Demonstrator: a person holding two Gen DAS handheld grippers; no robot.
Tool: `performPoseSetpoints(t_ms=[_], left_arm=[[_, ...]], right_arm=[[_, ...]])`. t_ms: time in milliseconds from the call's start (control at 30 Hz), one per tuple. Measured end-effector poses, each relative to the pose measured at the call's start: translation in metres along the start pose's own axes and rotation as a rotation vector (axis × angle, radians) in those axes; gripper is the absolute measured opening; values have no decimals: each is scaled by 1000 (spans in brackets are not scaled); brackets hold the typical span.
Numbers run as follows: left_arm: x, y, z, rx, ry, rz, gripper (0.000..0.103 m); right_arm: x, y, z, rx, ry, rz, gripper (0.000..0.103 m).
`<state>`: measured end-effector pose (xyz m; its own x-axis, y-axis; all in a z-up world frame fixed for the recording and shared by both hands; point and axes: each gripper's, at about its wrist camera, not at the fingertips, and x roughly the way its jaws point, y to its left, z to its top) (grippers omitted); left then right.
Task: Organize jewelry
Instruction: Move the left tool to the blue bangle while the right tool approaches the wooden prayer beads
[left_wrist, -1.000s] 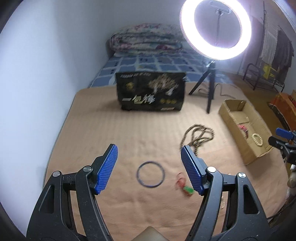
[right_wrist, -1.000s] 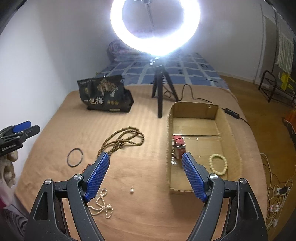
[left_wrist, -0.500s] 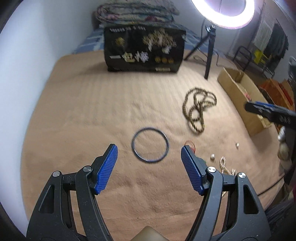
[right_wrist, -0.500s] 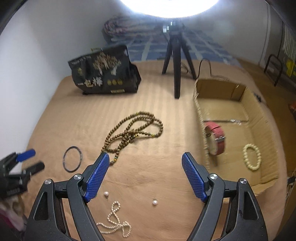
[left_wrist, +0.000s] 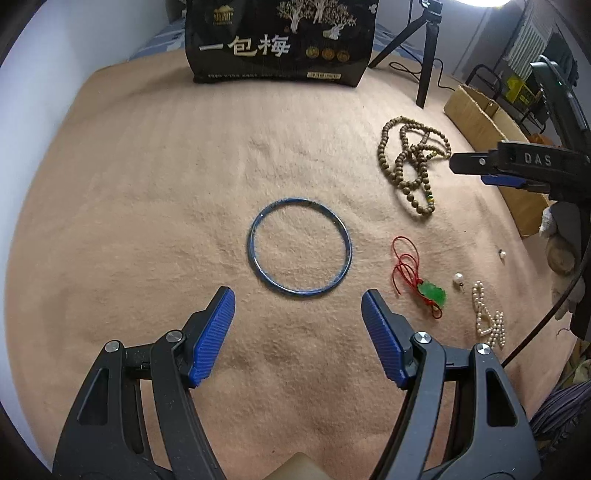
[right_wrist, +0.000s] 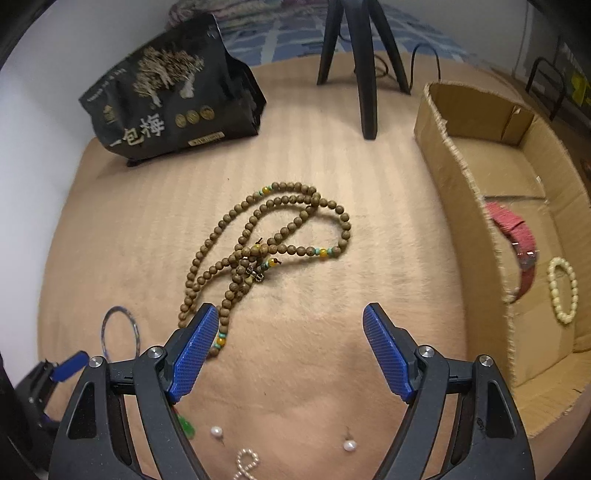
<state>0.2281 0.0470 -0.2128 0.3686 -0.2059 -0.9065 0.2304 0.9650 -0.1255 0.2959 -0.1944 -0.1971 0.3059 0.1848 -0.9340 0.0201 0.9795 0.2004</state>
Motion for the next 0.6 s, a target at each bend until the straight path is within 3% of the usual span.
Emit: performPoseSetpoints(t_ms=[233,367,600], left_arm=[[17,4,5,-31,-1,-11,74],[21,3,9,-38,-14,-26,85],[28,-3,16,-18,-32,20,86]], right_arm=[[24,13,5,0,56,-14,80],[31,20,11,11,63,-17,80],[47,38,30,35,62,-49,80]])
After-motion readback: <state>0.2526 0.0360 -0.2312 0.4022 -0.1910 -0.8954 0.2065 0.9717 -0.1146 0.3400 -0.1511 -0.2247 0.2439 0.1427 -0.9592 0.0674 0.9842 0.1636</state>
